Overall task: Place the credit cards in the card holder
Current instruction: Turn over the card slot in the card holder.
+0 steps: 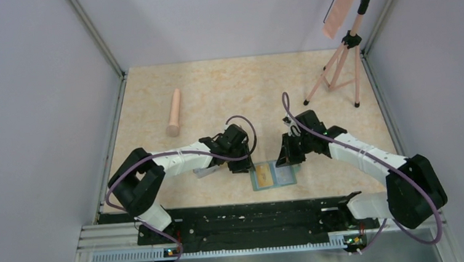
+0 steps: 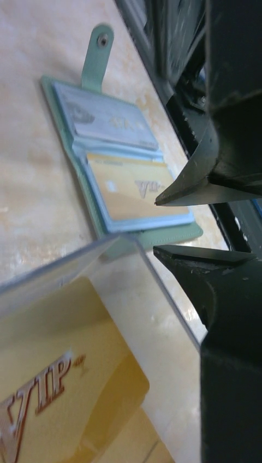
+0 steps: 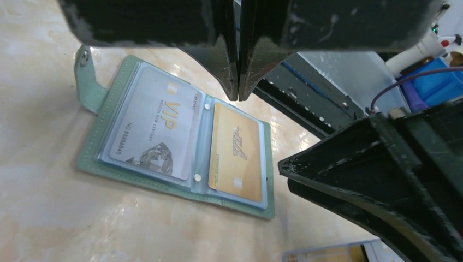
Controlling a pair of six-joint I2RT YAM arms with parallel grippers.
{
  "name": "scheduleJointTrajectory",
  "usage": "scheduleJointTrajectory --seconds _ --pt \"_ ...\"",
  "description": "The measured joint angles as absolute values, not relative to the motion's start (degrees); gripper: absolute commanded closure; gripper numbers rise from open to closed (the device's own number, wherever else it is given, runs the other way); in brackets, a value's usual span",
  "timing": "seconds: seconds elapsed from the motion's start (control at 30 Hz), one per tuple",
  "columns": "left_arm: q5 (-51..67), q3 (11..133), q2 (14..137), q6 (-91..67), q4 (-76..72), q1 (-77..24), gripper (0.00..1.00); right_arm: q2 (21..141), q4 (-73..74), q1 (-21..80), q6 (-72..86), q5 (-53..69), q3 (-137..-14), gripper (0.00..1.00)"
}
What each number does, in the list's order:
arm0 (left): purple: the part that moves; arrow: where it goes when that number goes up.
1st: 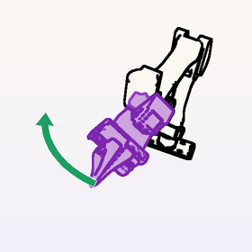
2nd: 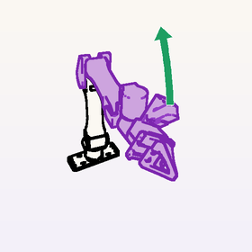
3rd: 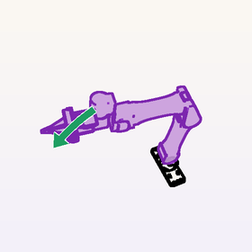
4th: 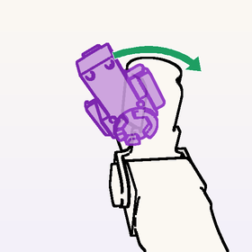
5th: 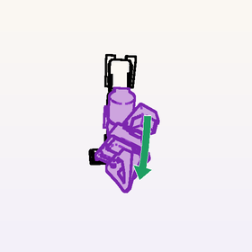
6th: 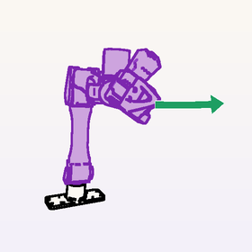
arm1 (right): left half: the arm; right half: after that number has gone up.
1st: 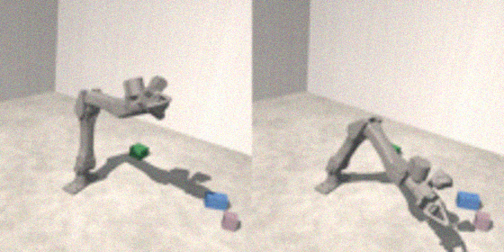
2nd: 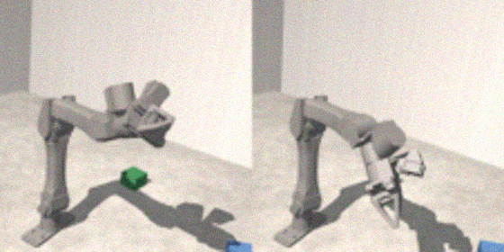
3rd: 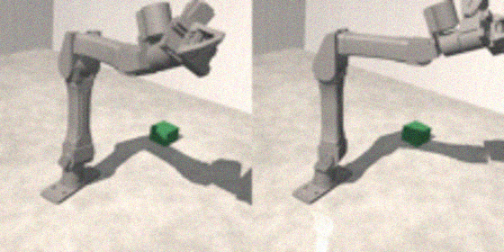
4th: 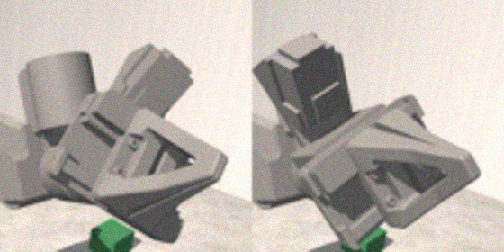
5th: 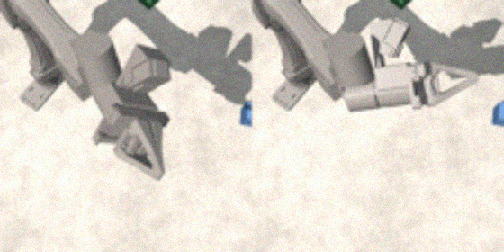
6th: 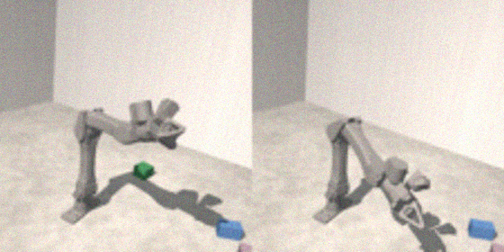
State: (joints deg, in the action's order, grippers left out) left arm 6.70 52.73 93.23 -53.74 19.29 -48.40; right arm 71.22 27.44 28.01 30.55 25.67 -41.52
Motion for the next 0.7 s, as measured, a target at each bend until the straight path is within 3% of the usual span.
scheduleJointTrajectory --seconds 0.7 --pt "11.79 53.36 97.14 -57.01 13.61 -50.83 0.63 83.44 19.33 30.76 33.69 25.63 -36.67 1.0"
